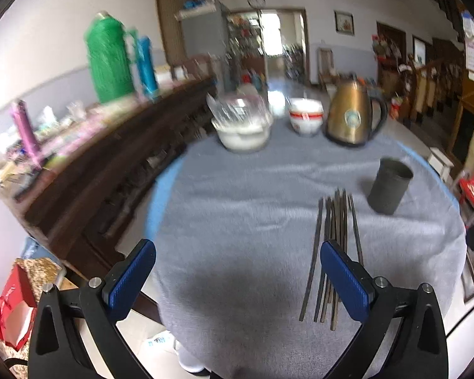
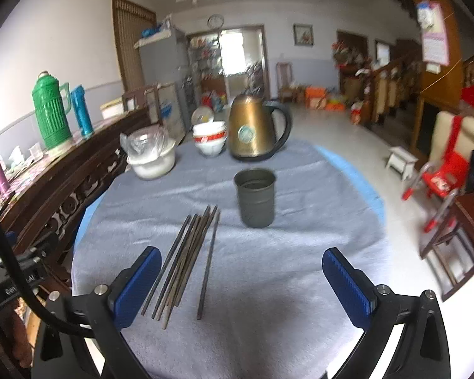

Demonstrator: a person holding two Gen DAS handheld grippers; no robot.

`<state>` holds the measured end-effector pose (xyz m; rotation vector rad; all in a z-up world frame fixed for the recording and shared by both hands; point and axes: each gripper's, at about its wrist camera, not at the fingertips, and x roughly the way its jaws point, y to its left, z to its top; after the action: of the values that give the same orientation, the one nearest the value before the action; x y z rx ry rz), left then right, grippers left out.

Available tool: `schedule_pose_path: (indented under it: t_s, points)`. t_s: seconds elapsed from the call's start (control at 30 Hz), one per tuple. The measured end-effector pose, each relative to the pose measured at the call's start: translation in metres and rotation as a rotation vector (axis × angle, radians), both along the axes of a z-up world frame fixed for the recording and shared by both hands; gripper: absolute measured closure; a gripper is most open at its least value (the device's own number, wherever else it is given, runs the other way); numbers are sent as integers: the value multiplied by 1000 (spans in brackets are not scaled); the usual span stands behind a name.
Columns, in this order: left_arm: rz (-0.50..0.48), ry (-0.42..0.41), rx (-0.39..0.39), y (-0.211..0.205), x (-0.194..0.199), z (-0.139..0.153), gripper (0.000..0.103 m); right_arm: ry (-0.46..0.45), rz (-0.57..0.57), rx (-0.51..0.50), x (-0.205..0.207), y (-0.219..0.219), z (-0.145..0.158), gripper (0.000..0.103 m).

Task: Organize utensils
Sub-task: 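Lower the right tool onto one dark chopstick and close it while the left tool grasps another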

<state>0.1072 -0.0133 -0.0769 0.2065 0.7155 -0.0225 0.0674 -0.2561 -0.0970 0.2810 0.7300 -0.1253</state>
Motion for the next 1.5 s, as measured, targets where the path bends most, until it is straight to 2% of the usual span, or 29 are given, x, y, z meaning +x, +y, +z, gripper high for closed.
schedule_pose_path:
  t_s: [0.1,0.17,0.27,0.37,0.47,0.53,0.6,0.63,0.73,0.83,0.9,0.93,1.03,1.13,1.33,1.5]
  points:
    - [-49,111,12,-2,32,-28,0,55,32,46,28,-3,-22,1]
    - [-79,169,18,-4,51,-45,0,114,65,93,58,-4,-46,9]
    - [-116,249,22,-9,79,-70,0,185,100,127,92,-1,-74,30]
    - [-150,320,12,-19,107,-91,1,266,143,169,132,5,-110,45]
    - [-164,369,10,-29,132,-104,10,326,149,210,158,6,-135,60]
    - [-190,411,-8,-37,146,-112,18,357,156,251,173,7,-150,63]
    - [-233,449,-21,-46,157,-120,19,371,155,263,181,9,-158,63]
    - [-247,459,-27,-50,160,-122,21,373,157,274,183,9,-159,63]
    - [-301,496,-59,-59,173,-128,33,378,162,287,190,9,-162,63]
    - [-329,517,-110,-68,183,-132,34,386,159,303,197,9,-167,63]
    - [-362,535,-139,-75,190,-136,42,393,160,307,197,9,-170,65]
    - [-372,545,-150,-77,192,-136,47,391,159,297,197,9,-171,68]
    - [-398,582,-184,-89,201,-144,50,387,169,280,196,10,-171,80]
    - [-413,605,-213,-96,201,-142,59,392,172,279,192,6,-171,86]
    - [-403,640,-225,-102,218,-151,61,417,169,244,179,-8,-170,86]
    - [-408,641,-199,-110,235,-159,66,454,150,250,189,-10,-170,85]
